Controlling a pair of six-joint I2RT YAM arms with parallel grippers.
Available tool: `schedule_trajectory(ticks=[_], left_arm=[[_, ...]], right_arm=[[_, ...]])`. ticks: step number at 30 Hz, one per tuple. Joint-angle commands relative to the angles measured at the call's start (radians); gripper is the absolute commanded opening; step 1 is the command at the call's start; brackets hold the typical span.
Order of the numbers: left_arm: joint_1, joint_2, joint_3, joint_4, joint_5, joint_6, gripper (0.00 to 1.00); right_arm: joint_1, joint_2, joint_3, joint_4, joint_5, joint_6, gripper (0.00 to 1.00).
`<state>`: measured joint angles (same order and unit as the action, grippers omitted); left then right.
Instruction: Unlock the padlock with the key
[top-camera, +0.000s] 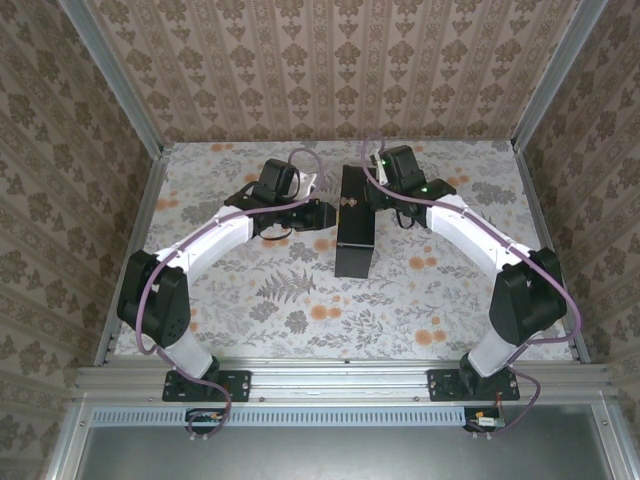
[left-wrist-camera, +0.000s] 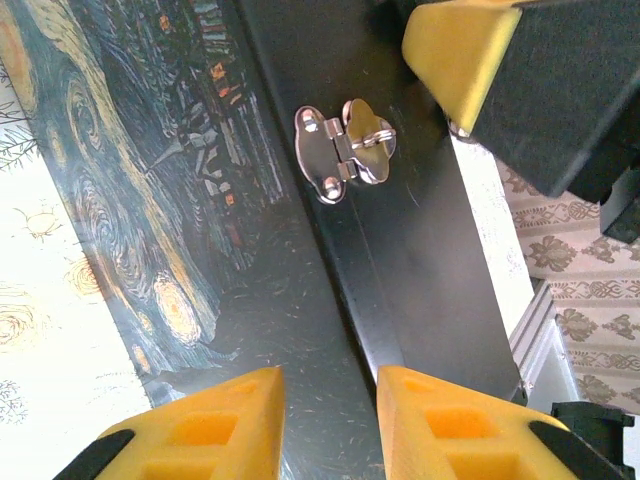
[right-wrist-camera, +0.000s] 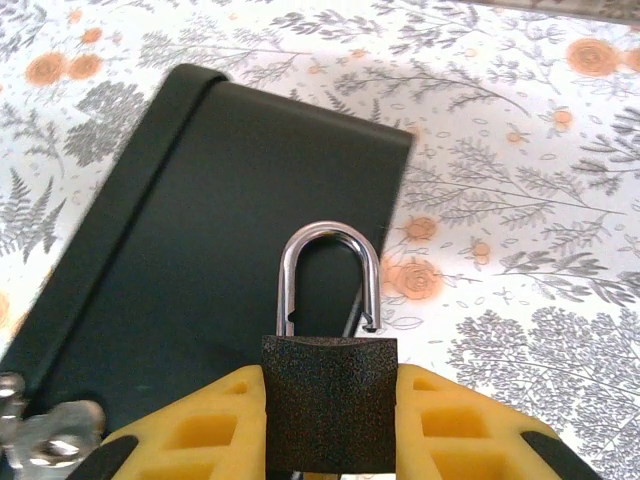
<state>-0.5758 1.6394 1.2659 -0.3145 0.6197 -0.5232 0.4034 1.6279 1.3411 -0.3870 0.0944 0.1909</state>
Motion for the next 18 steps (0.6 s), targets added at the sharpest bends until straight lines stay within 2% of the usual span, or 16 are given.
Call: schedule_trajectory(ticks=[1,8,12,18], left_arm=[[0.004,0.015,0.029,-0.028,-0.014,0.012,0.31],[0.004,0.007,0.041,-0.036,-0.017,0.018,0.32],[0.002,0.014,0.052,-0.04,-0.015,0.021,0.33],[0.004,0.017,0.066,-0.059,-0.022,0.032,0.33]], right_arm=[[-0.054,-0.057,-0.086,-0.009,0.022,0.045,0.14],[-0.192,-0.126,-0.27,0.042,0.022,0.067,0.15],[-0.209,-0.137,-0.39,0.179,-0.046,0.098,0.16],[-0.215,-0.072,-0.401,0.208,-0.058,0.114,0.15]])
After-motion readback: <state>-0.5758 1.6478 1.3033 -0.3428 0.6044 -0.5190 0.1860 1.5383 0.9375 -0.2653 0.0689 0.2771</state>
